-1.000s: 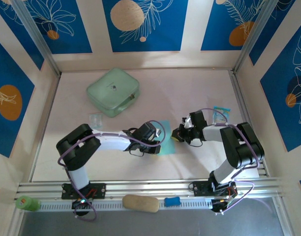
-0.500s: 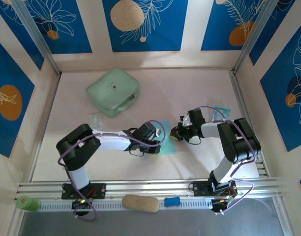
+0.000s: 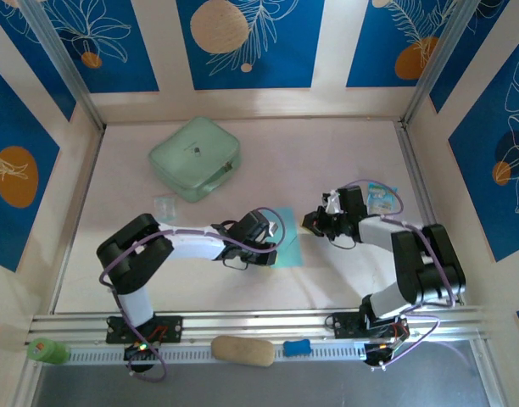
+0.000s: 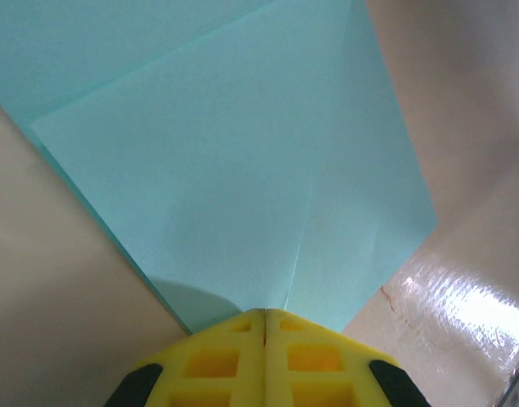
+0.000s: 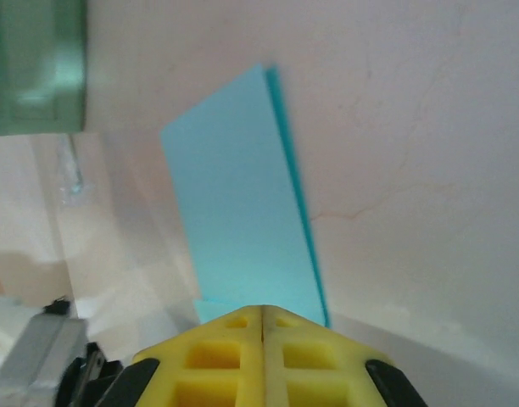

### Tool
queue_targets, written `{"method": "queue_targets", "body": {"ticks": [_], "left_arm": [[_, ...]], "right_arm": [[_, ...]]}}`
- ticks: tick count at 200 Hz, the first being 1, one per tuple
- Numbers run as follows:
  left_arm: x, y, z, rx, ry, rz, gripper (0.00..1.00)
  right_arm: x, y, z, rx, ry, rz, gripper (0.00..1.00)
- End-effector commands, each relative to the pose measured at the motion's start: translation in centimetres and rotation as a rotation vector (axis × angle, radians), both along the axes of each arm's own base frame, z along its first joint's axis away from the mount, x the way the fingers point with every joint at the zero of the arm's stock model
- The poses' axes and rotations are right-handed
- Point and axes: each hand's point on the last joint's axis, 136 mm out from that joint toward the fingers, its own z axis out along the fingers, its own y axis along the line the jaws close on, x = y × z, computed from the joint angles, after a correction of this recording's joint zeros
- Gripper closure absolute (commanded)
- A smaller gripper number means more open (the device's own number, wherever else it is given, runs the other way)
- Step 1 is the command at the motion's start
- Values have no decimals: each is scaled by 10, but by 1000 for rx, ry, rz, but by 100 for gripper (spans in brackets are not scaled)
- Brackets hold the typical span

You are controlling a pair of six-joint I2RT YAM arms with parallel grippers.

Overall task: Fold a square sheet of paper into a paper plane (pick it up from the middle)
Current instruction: Fold the triangle a second time at the center of the table.

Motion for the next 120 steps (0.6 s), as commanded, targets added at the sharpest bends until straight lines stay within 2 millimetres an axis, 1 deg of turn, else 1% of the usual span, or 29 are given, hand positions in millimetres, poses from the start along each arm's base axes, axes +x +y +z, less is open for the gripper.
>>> {"method": "queue_targets", "body": {"ticks": [1, 12, 27, 50, 65, 85, 104, 120], "left_arm": [[-4, 6, 12, 25, 26, 2, 99], [1, 2, 27, 6, -9, -5, 97], [10, -2, 42, -5, -51, -11, 94], [25, -5, 50, 0, -84, -17, 91], [33, -7, 46, -5, -75, -21, 91], [39, -11, 40, 2, -66, -34, 90], [44, -10, 31, 21, -62, -26, 91], [48, -7, 23, 42, -62, -21, 91]], "right_arm": [[-21, -5, 6, -5, 12, -19, 89], [-33, -6, 10, -7, 12, -28, 82], [-49, -7, 13, -5, 13, -33, 73], [-70, -10, 14, 4, 31, -56, 61], [-82, -10, 13, 19, 49, -71, 59], [-93, -9, 13, 24, 65, -69, 55], [-102, -9, 12, 18, 89, -61, 53], [-108, -5, 10, 21, 115, -39, 52]]}}
